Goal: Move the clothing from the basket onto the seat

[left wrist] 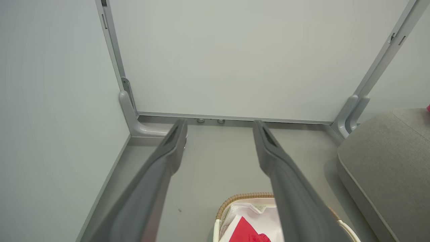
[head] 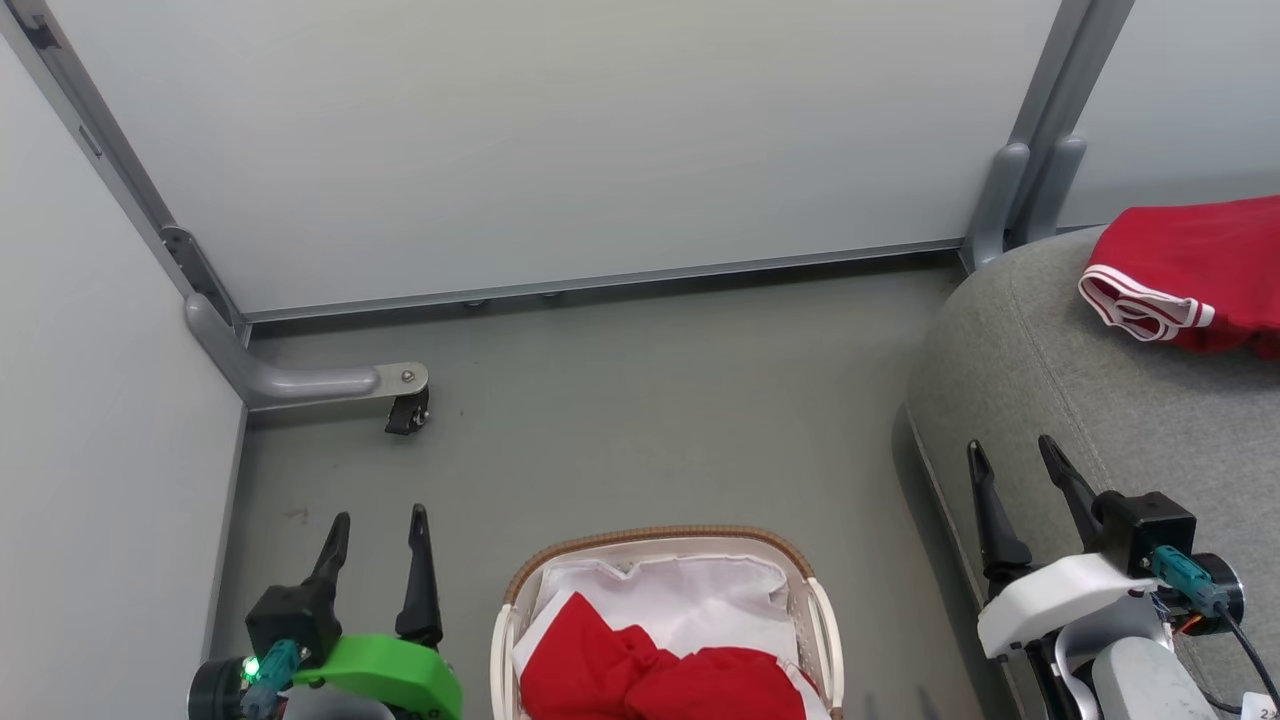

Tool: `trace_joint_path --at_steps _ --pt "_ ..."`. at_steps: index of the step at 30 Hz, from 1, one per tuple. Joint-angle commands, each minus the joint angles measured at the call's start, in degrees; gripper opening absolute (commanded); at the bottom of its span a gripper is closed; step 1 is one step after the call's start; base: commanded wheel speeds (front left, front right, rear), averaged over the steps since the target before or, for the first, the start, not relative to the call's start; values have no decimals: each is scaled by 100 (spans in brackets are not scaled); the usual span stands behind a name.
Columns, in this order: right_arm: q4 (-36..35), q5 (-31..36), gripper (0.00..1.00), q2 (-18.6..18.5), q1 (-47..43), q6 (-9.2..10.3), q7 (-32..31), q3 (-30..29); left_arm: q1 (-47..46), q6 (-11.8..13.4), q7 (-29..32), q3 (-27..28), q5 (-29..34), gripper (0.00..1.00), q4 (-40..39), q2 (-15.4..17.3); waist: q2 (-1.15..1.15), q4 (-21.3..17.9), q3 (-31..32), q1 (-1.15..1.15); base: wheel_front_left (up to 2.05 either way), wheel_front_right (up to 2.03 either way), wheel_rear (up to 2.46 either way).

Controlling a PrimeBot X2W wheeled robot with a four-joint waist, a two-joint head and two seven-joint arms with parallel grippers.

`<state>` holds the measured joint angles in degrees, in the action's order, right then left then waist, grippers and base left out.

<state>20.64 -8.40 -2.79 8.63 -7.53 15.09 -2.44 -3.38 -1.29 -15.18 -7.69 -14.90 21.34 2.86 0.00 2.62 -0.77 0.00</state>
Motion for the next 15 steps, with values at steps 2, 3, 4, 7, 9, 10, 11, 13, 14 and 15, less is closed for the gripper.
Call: trace_joint_path --at_steps 2,3,4,7,9,10,11,13,14,15 --pt "-29 63 100 -21 40 8 11 -10 -206 -95 6 -115 114 100 60 6 0 -25 -35 0 0 0 0" --pt "-52 74 100 -21 57 8 11 -6 -259 -124 6 -169 176 100 97 5 0 -40 -54 0 0 0 0" --pt "-66 83 100 -20 69 8 11 1 -316 -154 5 -222 227 100 146 6 0 -56 -77 0 0 0 0" --pt "-154 147 100 -20 207 8 11 31 -645 -274 6 -457 354 100 372 7 0 -149 -289 0 0 0 0" --pt "-189 177 100 -20 294 8 11 31 -886 -339 5 -635 426 100 570 6 0 -219 -466 0 0 0 0" --pt "-205 187 100 -20 332 8 11 34 -991 -365 5 -703 448 100 658 7 0 -254 -552 0 0 0 0" --pt "-226 182 100 -20 409 8 11 44 -1135 -395 6 -813 495 100 790 7 0 -306 -671 0 0 0 0" --pt "-262 186 100 -20 540 8 12 72 -1362 -447 6 -1008 574 100 1022 7 0 -409 -885 0 0 0 0" --pt "-273 186 100 -20 607 8 11 72 -1501 -481 5 -1131 610 100 1183 7 0 -468 -1008 0 0 0 0" --pt "-287 171 100 -20 674 8 11 91 -1625 -504 5 -1249 646 100 1355 8 0 -534 -1151 0 0 0 0"
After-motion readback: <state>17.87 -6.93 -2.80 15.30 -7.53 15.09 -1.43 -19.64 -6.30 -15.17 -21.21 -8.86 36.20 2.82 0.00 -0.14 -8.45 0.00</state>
